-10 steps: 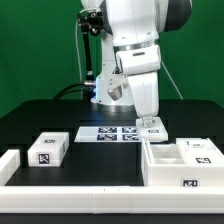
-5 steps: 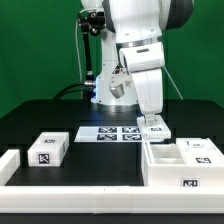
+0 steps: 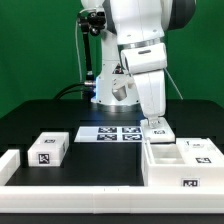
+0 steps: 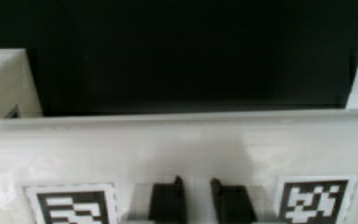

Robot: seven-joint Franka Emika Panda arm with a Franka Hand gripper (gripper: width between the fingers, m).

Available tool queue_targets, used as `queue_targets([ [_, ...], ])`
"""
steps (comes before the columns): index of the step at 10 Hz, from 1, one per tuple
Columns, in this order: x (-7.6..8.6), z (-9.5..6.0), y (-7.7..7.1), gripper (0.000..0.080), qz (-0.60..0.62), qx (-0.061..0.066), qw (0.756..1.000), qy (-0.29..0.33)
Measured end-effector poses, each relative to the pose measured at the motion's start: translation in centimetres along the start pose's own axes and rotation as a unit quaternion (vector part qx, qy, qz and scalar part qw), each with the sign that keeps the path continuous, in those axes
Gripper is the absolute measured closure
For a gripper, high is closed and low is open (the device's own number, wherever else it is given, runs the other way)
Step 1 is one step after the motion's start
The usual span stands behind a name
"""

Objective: Assemble cabinet

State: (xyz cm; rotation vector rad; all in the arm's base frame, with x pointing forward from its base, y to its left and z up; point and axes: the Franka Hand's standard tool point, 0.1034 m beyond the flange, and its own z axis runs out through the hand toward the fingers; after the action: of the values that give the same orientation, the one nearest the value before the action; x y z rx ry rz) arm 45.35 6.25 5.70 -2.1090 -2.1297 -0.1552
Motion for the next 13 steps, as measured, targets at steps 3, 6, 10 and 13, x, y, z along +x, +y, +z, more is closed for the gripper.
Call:
queue_targets([
  [3,0.0,0.1,-0.1,0.0737,0.001,0.001,1.0,0.001],
  [6,0.1,-0.3,0.7,0.0737,0.009,-0.004,1.0,0.001],
  [10,0.3,-0.1,1.5,0.0737,0.014,0.002,1.0,0.006],
  [13,0.2,-0.1,2.5,0.0737,-0.009,-0.005,1.0,0.009],
])
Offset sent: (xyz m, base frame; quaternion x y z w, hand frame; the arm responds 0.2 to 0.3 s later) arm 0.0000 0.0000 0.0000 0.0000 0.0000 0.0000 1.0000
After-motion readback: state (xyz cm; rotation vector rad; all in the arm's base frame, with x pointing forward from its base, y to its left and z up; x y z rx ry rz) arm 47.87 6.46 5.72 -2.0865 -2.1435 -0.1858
